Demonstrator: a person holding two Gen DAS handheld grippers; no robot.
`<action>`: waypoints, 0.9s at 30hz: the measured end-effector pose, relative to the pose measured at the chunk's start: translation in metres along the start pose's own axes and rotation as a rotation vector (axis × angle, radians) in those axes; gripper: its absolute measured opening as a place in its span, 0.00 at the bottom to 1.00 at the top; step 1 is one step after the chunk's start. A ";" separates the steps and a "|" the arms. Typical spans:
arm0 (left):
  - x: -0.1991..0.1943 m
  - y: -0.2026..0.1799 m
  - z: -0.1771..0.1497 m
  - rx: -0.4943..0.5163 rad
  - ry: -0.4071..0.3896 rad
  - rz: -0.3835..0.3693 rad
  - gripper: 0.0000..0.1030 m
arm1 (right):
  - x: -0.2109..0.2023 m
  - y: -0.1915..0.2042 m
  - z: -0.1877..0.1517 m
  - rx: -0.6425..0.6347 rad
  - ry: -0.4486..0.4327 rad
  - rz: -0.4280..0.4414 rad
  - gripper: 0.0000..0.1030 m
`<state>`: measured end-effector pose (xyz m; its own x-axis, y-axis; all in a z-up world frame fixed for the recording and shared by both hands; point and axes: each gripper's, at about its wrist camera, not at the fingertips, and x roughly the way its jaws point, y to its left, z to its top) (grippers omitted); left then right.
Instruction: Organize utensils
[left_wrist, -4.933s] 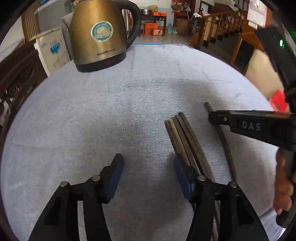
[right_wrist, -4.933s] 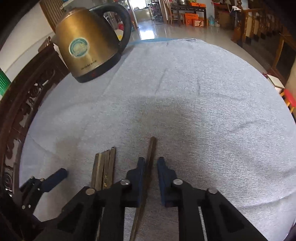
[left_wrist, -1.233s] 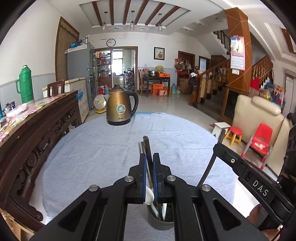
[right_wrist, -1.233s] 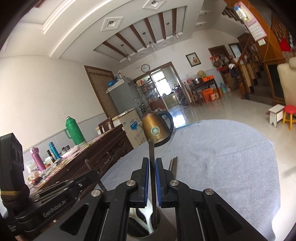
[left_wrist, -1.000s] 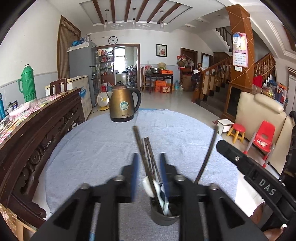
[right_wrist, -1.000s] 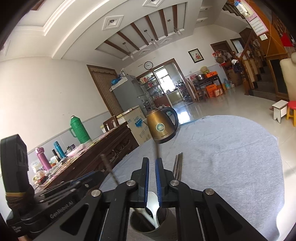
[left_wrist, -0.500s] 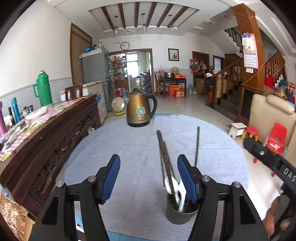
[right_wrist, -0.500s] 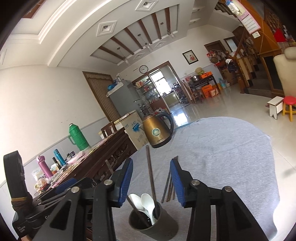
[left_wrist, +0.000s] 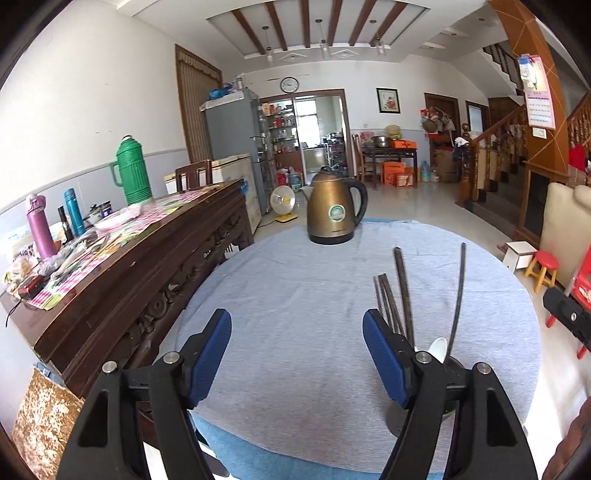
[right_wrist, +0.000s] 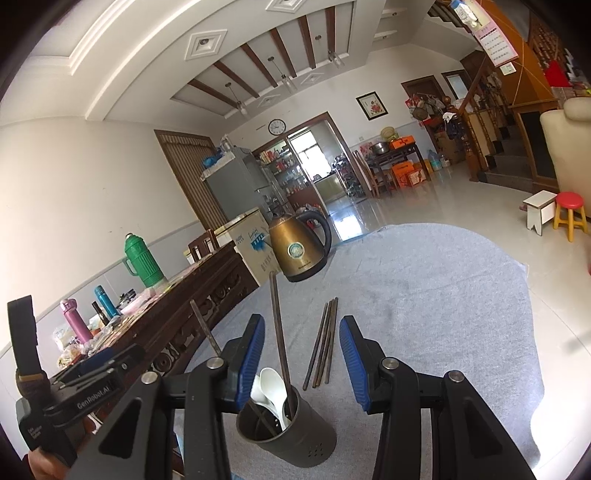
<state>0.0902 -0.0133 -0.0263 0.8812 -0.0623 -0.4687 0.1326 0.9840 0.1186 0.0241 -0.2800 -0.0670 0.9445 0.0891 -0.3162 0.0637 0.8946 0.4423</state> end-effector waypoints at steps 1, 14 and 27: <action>0.001 0.003 0.000 -0.006 0.002 0.003 0.73 | 0.001 0.001 -0.001 -0.003 0.005 0.002 0.49; 0.021 0.024 -0.011 -0.046 0.050 0.019 0.74 | 0.012 0.000 -0.008 -0.006 0.053 -0.014 0.49; 0.114 0.044 -0.052 -0.111 0.275 0.005 0.74 | 0.090 -0.055 -0.008 0.073 0.242 -0.104 0.49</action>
<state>0.1732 0.0316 -0.1196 0.7240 -0.0244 -0.6894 0.0644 0.9974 0.0323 0.1027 -0.3177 -0.1260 0.8277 0.1088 -0.5506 0.1872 0.8713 0.4536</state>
